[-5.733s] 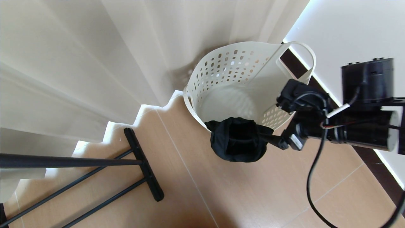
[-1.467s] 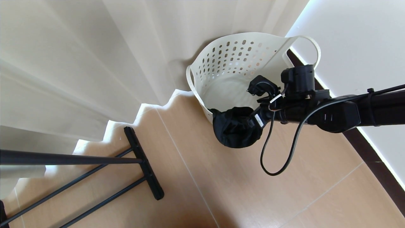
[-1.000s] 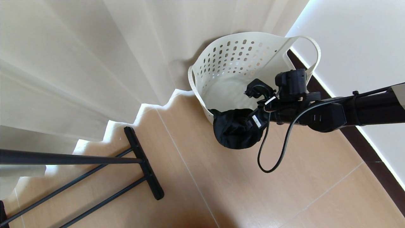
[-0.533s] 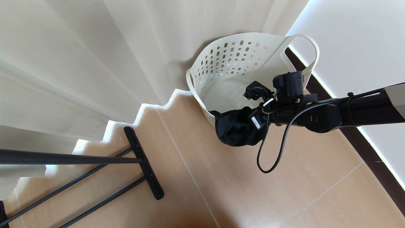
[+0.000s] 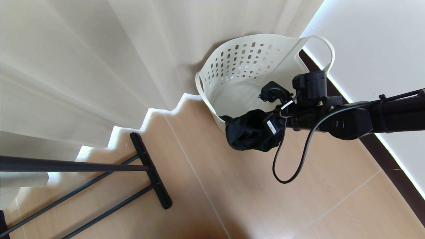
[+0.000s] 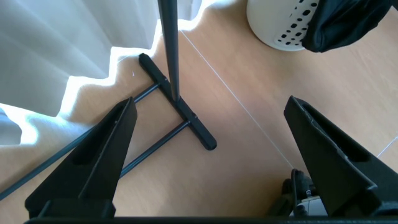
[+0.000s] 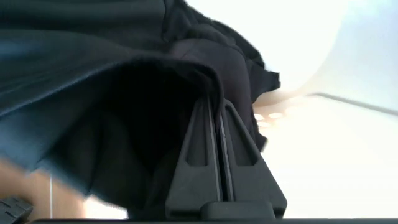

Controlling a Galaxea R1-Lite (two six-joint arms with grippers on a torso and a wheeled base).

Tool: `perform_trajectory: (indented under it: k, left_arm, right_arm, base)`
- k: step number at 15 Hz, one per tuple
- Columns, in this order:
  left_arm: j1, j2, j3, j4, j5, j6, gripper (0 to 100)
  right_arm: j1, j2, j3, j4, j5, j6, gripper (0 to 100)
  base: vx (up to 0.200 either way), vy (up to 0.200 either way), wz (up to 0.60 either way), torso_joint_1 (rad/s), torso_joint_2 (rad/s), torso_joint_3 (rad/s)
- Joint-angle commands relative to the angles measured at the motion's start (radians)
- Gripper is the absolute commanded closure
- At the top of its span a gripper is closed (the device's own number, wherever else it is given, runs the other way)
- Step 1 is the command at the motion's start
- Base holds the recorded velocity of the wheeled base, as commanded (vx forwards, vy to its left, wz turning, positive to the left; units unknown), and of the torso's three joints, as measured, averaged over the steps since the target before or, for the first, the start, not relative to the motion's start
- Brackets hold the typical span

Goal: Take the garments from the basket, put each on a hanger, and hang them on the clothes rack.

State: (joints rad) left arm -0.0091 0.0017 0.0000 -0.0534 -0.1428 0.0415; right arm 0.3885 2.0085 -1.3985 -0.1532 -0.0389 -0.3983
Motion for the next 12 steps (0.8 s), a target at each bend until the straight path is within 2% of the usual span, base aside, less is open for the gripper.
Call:
perform_trajectory:
  k: [1,5,8,9,12]
  left_arm:
    - [0.000,0.000,0.000,0.000,0.002,0.000,0]
    - [0.000,0.000,0.000,0.000,0.000,0.000,0]
    - [0.000,0.000,0.000,0.000,0.000,0.000,0]
    - [0.000,0.000,0.000,0.000,0.000,0.000,0]
    - [0.000,0.000,0.000,0.000,0.000,0.000,0]
  right_arm:
    - [0.033,-0.079,0.052,-0.003,0.001,0.001,100]
    - [0.049,-0.146,0.095,-0.006,0.004,0.003,100]
    - [0.075,-0.194,0.162,-0.075,0.004,0.007,100]
    - [0.102,-0.223,0.219,-0.147,0.002,0.006,100]
    - [0.148,-0.332,0.328,-0.207,0.004,0.006,100]
  base:
    - [0.000,0.000,0.00,0.000,0.00,0.000]
    - [0.000,0.000,0.00,0.000,0.00,0.000]
    - [0.000,0.000,0.00,0.000,0.00,0.000]
    - [0.000,0.000,0.00,0.000,0.00,0.000]
    - [0.000,0.000,0.00,0.000,0.00,0.000]
